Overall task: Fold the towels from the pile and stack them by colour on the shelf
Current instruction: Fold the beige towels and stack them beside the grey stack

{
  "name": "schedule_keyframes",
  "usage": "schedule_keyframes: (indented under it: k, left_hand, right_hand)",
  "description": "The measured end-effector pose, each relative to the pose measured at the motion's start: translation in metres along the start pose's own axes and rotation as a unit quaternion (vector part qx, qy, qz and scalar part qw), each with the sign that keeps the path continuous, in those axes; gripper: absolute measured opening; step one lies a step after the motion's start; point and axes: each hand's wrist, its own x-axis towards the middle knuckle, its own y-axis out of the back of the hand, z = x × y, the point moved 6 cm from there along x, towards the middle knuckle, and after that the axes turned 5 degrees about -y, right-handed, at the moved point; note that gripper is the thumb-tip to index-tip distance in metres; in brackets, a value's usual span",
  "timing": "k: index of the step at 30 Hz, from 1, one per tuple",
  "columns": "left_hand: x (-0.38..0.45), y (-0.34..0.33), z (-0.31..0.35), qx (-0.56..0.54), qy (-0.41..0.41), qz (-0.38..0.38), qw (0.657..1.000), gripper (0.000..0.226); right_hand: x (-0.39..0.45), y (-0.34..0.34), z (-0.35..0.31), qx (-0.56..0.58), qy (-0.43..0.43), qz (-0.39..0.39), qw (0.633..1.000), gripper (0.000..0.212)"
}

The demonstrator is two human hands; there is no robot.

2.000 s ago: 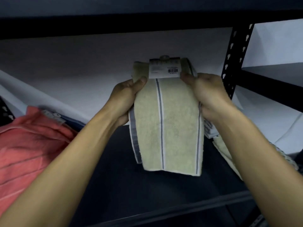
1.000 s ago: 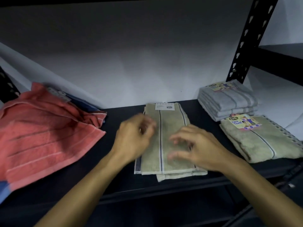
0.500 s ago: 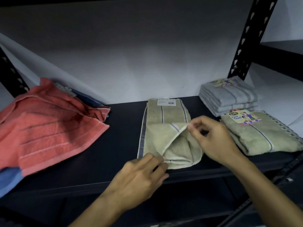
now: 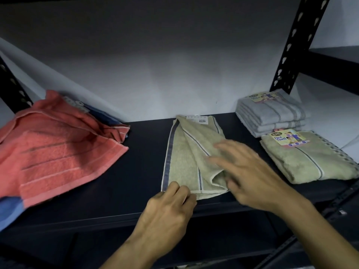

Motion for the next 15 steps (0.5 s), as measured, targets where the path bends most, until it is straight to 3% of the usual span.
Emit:
schedule_keyframes:
  k: [3, 6, 11, 15]
  left_hand:
    - [0.000, -0.002, -0.001, 0.003, 0.009, -0.014, 1.000, 0.020]
    - [-0.001, -0.003, -0.002, 0.012, 0.024, -0.026, 0.999, 0.022]
    - [0.001, -0.001, -0.002, 0.028, 0.039, -0.036, 0.998, 0.021]
    - [0.000, 0.002, -0.003, 0.034, 0.044, -0.036, 0.998, 0.020]
  right_hand:
    - [0.009, -0.019, -0.012, -0.042, 0.102, -0.057, 0.992, 0.042]
    - [0.023, -0.009, -0.006, -0.027, 0.108, 0.004, 0.994, 0.034]
    - [0.033, 0.039, 0.042, 0.114, -0.099, 0.176, 0.973, 0.022]
    - [0.021, 0.064, 0.084, 0.080, -0.228, 0.235, 0.941, 0.026]
